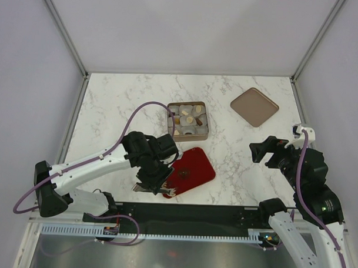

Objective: Pack the chocolate

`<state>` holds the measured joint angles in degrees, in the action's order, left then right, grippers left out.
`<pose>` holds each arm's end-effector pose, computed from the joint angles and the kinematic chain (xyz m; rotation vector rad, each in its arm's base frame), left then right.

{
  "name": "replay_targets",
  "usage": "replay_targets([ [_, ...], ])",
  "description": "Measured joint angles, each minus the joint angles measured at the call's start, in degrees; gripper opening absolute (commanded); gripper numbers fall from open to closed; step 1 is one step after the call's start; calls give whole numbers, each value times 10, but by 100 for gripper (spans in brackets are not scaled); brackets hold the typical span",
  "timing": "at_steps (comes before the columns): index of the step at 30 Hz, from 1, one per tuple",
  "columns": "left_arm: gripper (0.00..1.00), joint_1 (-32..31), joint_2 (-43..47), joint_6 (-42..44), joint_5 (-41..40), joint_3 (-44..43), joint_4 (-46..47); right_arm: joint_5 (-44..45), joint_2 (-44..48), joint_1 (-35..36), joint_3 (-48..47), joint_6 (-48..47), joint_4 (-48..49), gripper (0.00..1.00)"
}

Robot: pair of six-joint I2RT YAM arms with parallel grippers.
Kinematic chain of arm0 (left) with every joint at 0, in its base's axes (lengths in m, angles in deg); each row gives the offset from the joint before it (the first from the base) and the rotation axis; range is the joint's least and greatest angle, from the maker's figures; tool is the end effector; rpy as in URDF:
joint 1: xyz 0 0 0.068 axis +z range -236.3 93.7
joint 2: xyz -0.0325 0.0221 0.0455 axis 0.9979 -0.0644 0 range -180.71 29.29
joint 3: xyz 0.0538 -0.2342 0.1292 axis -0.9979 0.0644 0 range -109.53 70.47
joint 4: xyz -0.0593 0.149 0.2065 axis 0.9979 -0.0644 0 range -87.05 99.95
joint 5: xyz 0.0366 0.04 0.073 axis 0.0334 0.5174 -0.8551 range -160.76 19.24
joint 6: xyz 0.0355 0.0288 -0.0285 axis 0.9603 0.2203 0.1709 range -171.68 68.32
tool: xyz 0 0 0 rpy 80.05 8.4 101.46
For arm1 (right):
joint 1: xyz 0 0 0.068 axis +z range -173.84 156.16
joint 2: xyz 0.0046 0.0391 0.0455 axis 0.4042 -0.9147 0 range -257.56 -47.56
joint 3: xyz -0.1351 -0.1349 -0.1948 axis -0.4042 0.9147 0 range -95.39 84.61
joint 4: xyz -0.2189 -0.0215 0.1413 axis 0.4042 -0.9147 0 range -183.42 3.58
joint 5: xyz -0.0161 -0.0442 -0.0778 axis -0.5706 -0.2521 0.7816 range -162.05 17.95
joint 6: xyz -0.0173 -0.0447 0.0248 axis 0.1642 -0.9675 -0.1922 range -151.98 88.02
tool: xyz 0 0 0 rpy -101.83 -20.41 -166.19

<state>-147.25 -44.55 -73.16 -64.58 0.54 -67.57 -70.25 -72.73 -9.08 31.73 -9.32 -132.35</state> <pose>0.0993 -0.1867 0.3022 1.0543 2.9022 -0.2778 0.0721 0.0179 0.3584 0.1532 1.9038 0.4148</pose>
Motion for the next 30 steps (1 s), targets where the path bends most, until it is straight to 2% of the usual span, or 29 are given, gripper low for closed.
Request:
replay_targets([
  [16,49,0,-8,-4,-8,0,0,0,0,0,0,0,0,95],
  [30,49,0,-28,-23,-68,-6,-2,0,6,0,0,0,0,95],
])
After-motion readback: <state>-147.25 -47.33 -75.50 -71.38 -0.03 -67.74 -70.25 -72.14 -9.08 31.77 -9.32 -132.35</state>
